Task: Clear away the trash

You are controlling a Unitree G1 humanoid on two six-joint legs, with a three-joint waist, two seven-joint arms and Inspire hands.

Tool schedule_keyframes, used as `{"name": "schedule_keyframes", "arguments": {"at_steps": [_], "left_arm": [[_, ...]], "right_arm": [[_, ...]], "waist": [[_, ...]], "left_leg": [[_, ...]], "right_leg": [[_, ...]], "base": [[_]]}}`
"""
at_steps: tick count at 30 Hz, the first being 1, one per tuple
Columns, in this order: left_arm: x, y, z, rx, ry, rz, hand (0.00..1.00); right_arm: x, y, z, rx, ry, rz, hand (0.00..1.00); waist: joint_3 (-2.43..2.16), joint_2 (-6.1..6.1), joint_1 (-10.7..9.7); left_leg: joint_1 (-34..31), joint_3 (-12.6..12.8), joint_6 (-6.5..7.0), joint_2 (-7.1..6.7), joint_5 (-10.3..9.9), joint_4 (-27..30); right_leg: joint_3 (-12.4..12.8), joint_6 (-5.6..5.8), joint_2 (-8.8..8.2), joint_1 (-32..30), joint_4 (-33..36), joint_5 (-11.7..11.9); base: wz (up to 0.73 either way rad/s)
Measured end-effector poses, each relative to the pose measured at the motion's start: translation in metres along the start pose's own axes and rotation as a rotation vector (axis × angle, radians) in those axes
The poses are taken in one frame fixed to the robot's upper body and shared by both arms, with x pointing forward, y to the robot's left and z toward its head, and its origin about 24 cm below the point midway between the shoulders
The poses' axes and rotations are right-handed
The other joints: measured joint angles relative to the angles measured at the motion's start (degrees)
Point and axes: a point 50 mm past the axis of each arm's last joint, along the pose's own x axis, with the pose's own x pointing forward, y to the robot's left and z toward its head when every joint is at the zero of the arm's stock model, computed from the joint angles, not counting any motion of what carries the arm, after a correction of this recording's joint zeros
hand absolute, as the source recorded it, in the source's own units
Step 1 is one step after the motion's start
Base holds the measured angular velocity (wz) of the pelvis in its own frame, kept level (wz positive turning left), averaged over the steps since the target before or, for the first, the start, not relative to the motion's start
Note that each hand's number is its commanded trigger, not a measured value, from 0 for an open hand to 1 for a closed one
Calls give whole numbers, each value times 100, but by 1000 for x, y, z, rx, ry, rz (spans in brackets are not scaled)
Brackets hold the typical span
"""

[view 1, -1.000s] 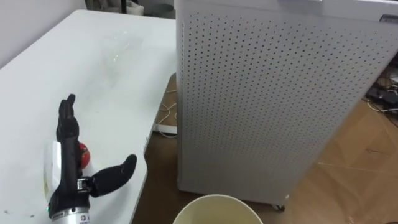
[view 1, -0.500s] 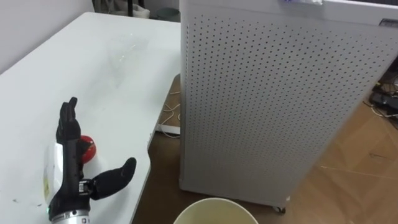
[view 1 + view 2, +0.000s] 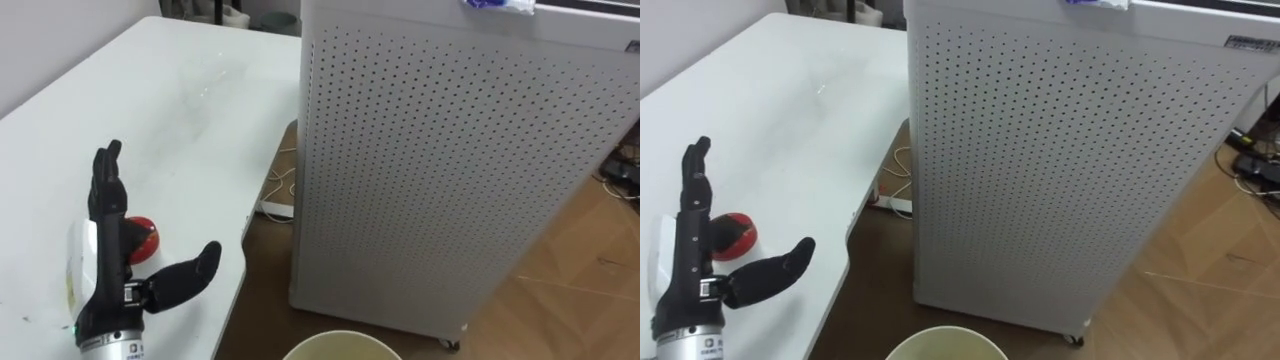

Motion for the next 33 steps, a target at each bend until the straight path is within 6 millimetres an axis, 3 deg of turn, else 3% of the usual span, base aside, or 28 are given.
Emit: {"name": "schedule_keyframes", "arguments": {"at_steps": [23, 33], "left_arm": [[-14, 6, -8, 25, 45, 22, 0], [-28, 8, -28, 6, 169, 22, 0]], "right_arm": [[1, 6, -5, -22, 22, 40, 100], [0, 7, -5, -22, 23, 43, 100]], "waist": [[0, 1, 5], [-25, -183, 9]], "left_leg": [[28, -32, -2, -6, -2, -1], [90, -24, -7, -5, -8, -9]], "right_leg": [[-77, 0, -4, 70, -6, 0], [-81, 0, -1, 97, 0, 0]], "base": [[0], [0]]}}
